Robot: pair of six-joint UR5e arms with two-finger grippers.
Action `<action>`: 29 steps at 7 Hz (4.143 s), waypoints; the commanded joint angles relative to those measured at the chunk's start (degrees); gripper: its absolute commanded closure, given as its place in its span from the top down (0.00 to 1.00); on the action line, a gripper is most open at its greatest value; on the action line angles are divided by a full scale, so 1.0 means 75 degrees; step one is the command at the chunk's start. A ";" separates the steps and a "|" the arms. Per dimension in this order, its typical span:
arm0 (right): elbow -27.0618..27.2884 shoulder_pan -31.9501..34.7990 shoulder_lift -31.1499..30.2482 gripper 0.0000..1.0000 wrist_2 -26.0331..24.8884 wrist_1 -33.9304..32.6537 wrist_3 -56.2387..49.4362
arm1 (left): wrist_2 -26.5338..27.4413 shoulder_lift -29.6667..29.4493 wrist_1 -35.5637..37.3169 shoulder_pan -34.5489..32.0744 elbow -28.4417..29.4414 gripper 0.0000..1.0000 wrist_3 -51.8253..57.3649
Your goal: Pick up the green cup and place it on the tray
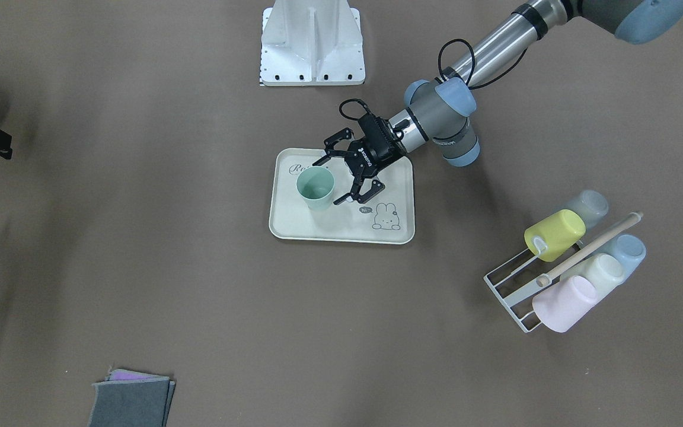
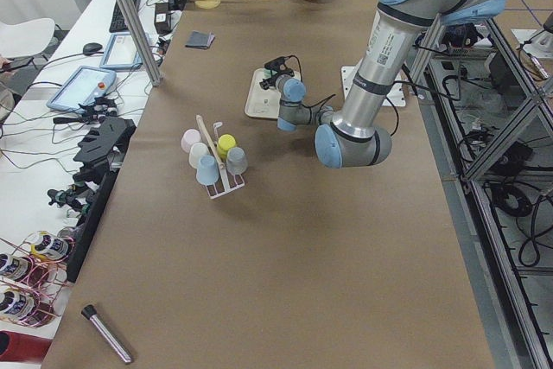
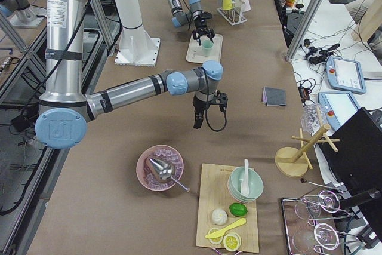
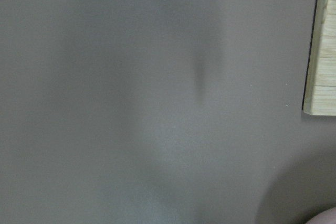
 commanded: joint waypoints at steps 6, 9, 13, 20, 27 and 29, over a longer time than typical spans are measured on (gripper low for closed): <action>-0.0192 0.0002 -0.0171 1.00 -0.0018 0.0176 0.0025 | -0.0097 0.0009 0.2022 -0.0898 -0.1956 0.98 -0.0007; -0.0263 0.0200 -0.0182 1.00 0.0029 0.0164 0.0061 | -0.1389 -0.0352 0.4824 -0.2918 -0.1993 0.98 0.0564; -0.0509 0.1205 -0.0287 1.00 0.0766 0.0164 -0.0229 | -0.3939 -0.0823 0.9043 -0.5604 -0.1993 0.98 0.0567; -0.1492 0.2567 -0.0534 1.00 0.0755 0.0164 -0.1697 | -0.5905 0.1661 1.1503 -0.8153 -0.1830 0.98 0.1221; -0.1576 0.2744 -0.0534 1.00 0.0779 0.0164 -0.1685 | -0.5863 0.2597 1.4355 -0.8918 -0.1619 0.98 0.4657; -0.1587 0.2744 -0.0534 1.00 0.0779 0.0164 -0.1685 | -0.5852 0.2913 1.4064 -0.8918 -0.1536 0.98 0.4669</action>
